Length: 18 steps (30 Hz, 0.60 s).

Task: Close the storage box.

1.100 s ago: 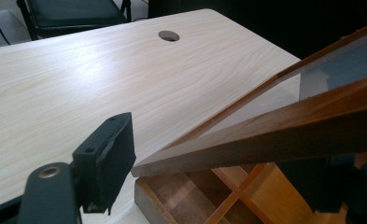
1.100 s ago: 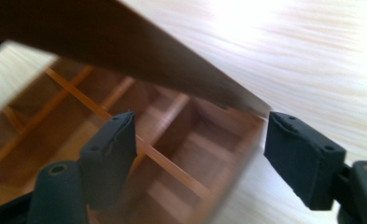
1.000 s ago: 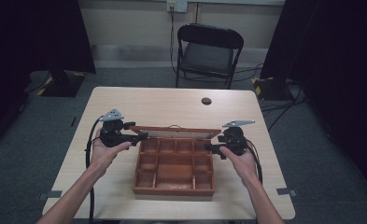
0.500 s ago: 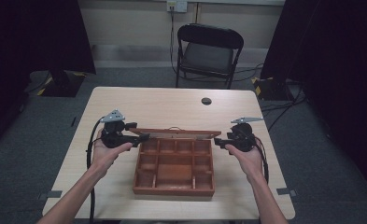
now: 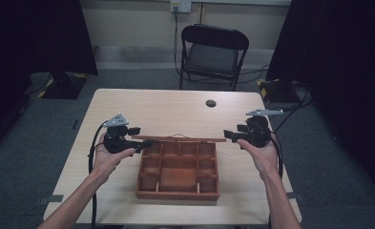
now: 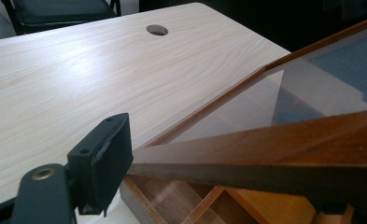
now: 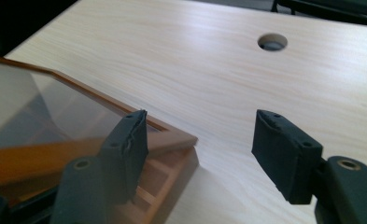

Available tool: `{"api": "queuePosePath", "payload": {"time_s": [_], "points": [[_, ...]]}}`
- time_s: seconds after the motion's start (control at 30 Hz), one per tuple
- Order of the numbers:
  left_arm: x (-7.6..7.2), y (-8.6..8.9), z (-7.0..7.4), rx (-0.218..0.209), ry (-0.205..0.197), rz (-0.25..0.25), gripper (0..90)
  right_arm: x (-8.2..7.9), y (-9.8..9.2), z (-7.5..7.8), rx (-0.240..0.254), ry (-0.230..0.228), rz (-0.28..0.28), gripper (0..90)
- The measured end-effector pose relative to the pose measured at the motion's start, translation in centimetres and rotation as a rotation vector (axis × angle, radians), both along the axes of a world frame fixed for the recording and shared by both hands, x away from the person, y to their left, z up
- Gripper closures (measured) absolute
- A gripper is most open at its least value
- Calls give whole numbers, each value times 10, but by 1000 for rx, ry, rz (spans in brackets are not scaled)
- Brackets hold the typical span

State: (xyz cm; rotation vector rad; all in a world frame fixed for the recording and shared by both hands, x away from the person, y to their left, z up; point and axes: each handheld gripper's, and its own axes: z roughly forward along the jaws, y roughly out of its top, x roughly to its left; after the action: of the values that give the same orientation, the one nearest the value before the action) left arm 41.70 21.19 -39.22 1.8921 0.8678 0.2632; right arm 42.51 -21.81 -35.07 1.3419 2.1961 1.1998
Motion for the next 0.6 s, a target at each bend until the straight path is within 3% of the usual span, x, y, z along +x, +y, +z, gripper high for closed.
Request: {"api": "queuePosePath", "payload": {"time_s": [0.23,0.27,0.37,0.4,0.6], "points": [[-3,1,0,5,8,-17,194,-6,16,25,25,-52,80,436],[-5,0,-1,5,10,-18,192,-9,23,32,35,-65,118,461],[-7,-1,-2,14,12,-22,189,-11,29,38,53,-60,162,495],[-10,-2,-4,19,9,-19,180,-13,35,45,61,-42,225,522],[-14,1,-5,8,1,-20,181,-18,53,53,100,-36,331,568]]}}
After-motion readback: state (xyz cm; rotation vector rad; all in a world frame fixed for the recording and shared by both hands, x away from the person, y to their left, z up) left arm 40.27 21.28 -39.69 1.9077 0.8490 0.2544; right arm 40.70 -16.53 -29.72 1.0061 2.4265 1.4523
